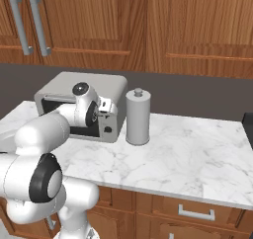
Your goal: Pick up the bagel from the plate, place it on the toaster oven rack, close the door, and set the timer.
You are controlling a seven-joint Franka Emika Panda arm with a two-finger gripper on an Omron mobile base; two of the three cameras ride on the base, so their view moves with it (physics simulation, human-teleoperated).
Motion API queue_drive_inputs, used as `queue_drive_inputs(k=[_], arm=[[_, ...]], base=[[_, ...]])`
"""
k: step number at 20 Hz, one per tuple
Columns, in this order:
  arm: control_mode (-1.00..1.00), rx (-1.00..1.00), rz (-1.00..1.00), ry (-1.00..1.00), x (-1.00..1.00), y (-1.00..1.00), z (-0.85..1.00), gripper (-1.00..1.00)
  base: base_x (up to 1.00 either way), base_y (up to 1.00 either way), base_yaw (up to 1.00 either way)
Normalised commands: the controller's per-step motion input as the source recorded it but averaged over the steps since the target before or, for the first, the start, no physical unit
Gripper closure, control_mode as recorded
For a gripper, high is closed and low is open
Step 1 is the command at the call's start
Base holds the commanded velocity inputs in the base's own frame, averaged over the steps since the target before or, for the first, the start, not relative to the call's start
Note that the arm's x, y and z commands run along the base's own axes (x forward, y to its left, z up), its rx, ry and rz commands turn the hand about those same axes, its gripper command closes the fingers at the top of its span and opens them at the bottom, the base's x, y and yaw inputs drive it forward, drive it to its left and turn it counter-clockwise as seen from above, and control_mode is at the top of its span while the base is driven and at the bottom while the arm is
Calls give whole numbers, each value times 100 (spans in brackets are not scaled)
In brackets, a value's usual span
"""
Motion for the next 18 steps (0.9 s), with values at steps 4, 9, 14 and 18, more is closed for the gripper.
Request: queue_drive_inputs(k=[4,9,14,18], arm=[[-100,7,-7,-2,0,-100,69,100],[-100,3,-10,0,0,-100,52,100],[-100,7,-7,1,1,-100,49,100],[-100,18,0,1,0,-100,40,100]], base=[[0,0,0],[0,0,0],[0,0,0],[0,0,0]])
